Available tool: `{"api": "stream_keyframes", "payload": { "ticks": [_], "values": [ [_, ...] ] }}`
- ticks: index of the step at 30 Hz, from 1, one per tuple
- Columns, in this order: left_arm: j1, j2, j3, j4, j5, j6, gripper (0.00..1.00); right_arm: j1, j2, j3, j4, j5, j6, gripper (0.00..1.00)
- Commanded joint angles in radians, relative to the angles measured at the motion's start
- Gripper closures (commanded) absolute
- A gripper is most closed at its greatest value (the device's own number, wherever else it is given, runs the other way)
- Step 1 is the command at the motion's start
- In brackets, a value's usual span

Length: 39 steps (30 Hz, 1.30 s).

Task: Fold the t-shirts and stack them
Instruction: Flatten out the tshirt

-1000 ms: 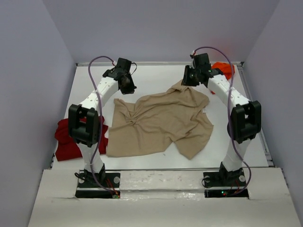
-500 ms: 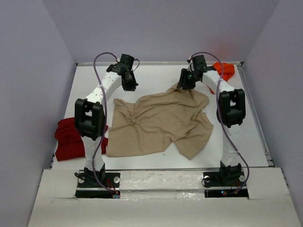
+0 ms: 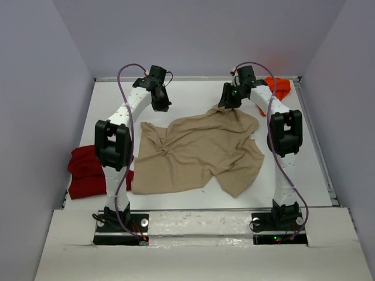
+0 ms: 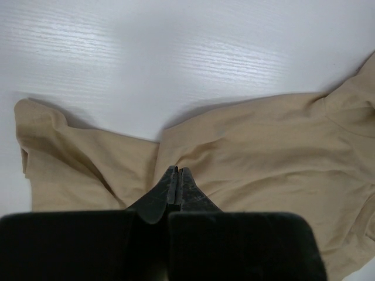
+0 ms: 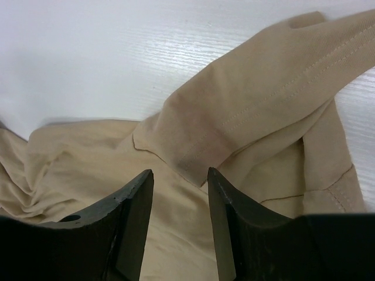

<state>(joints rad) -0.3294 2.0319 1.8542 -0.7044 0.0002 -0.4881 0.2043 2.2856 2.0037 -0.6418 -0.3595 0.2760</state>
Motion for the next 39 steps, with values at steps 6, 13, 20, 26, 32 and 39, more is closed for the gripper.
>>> {"api": "stream_keyframes", "payload": {
  "ticks": [6, 13, 20, 26, 32, 39],
  "values": [
    [0.01, -0.016, 0.02, -0.006, 0.03, 0.025, 1.0, 0.023, -0.06, -0.032, -0.01, 0.062, -0.031, 0.52],
    [0.01, -0.033, 0.002, 0.003, 0.037, 0.02, 1.0, 0.033, -0.068, -0.062, -0.009, 0.059, -0.032, 0.53],
    [0.01, -0.041, 0.002, 0.0, 0.037, 0.019, 1.0, 0.033, -0.008, -0.017, -0.002, 0.037, -0.054, 0.91],
    [0.012, -0.047, -0.007, 0.0, 0.035, 0.022, 1.0, 0.043, 0.046, 0.021, 0.008, 0.091, -0.081, 1.0],
    [0.012, -0.041, -0.021, 0.006, 0.037, 0.026, 1.0, 0.053, 0.116, 0.162, 0.022, 0.174, -0.15, 1.0],
    [0.012, -0.052, -0.062, 0.02, 0.032, 0.029, 1.0, 0.084, 0.242, 0.481, -0.019, 0.192, -0.235, 1.0]
  ]
}}
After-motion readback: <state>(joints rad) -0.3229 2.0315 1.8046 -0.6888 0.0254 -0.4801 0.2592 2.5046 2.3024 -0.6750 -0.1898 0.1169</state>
